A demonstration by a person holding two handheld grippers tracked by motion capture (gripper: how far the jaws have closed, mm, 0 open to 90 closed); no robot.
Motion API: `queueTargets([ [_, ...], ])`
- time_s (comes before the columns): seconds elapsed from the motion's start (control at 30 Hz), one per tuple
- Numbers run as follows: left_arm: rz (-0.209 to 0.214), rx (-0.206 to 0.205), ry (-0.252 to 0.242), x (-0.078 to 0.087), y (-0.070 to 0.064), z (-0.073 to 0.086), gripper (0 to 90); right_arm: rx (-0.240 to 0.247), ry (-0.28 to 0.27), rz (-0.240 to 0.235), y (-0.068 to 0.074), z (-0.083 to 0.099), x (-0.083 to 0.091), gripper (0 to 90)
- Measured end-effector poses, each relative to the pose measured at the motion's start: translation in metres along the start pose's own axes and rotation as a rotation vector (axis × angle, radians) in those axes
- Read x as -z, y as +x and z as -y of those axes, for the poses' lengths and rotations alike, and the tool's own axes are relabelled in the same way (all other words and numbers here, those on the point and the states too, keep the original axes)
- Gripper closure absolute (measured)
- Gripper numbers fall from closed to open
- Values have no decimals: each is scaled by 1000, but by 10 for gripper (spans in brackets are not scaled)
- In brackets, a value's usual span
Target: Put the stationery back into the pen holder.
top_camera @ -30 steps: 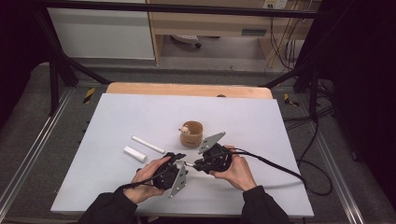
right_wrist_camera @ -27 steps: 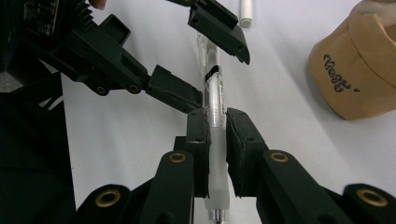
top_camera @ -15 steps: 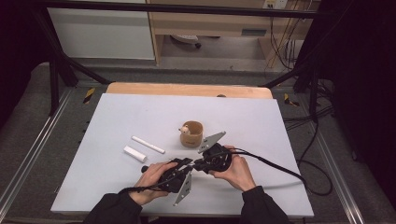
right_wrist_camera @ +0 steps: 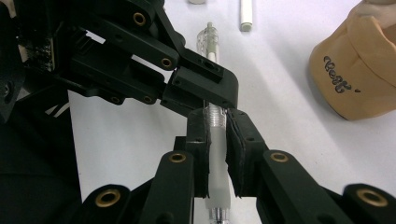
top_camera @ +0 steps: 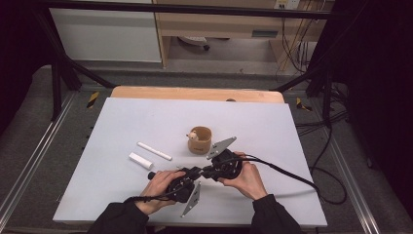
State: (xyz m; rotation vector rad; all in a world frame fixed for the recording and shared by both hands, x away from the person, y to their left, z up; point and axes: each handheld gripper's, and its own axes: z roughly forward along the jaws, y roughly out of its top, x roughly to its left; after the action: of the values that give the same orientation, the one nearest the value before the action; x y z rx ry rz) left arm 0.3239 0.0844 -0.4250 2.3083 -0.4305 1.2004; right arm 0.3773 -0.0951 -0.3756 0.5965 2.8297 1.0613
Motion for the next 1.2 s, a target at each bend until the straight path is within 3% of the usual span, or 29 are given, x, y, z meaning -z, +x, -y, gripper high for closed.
queueTargets([
  [0.2, 4, 7, 6, 1, 1, 1, 788, -16, -22, 0, 0, 0, 2, 779],
  [0.27, 11, 3, 29, 2, 2, 3, 788, -19, -25, 2, 0, 1, 4, 755],
  [0.33, 14, 14, 42, 3, 2, 6, 788, -29, -40, 6, 0, 1, 11, 707],
  [0.37, 17, 41, 46, 3, 2, 9, 788, -29, -49, 11, 0, 1, 14, 685],
  [0.57, 27, 67, 87, 5, 4, 13, 788, -51, -94, 57, -2, 6, 25, 539],
  [0.63, 28, 106, 79, 4, 3, 16, 788, -65, -112, 77, -5, 10, 27, 474],
  [0.73, 30, 134, 96, 4, 4, 20, 787, -109, -146, 100, -10, 21, 33, 376],
  [0.9, 34, 186, 126, 5, 7, 25, 787, -143, -170, 118, -14, 32, 38, 274],
  [1.2, 45, 340, 148, 7, 15, 31, 787, -226, -145, 178, -25, 61, 35, 112],
])
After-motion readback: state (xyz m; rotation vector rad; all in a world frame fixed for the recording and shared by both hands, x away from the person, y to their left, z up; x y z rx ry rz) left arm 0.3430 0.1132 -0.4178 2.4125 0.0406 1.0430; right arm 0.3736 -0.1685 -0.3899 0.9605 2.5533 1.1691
